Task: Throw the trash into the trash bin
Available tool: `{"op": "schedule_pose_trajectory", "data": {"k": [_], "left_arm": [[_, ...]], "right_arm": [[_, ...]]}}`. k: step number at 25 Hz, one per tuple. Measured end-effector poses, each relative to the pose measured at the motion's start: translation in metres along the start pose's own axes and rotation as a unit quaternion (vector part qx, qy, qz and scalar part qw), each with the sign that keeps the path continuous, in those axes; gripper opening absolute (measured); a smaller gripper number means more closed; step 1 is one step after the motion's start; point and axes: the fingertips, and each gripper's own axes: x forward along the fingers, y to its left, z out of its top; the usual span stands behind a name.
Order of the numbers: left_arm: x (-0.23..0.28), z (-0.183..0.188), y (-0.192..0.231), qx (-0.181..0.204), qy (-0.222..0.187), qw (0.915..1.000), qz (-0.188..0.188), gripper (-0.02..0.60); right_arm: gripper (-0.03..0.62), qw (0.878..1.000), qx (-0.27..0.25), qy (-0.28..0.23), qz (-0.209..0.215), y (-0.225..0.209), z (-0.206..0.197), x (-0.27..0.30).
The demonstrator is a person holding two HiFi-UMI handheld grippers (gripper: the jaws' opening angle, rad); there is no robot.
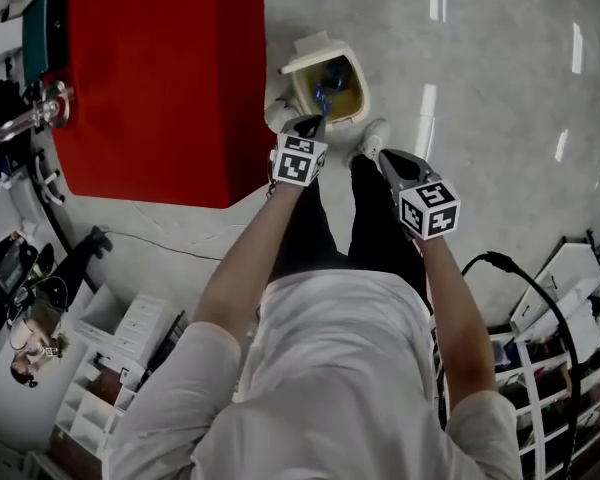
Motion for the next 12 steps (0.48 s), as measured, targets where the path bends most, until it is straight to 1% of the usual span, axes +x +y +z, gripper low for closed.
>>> {"op": "schedule_pose_trajectory", "data": {"k": [4, 7, 11, 12], "left_arm": [[0.021, -0.004, 0.005, -0.009, 0.004, 1.0, 0.0, 0.005], [0.03, 0.001, 0.011, -0.02, -0.006, 0.9998, 0.001, 0.006], [0.056, -0.009, 0.02, -0.026, -0.005, 0.9997, -0.003, 0.011], [0.061, -0.012, 0.023, -0.027, -0.003, 0.9996, -0.002, 0.021]], "right_arm": [[0.002, 1.0, 0.018, 0.001, -0.003, -0.01, -0.012, 0.006], [0.002, 1.0, 0.023, 0.003, -0.003, -0.015, -0.019, 0.012], [0.002, 1.0, 0.026, 0.007, -0.007, -0.027, -0.027, 0.022], [0.002, 1.0, 0.027, 0.007, -0.009, -0.03, -0.03, 0.024]]}}
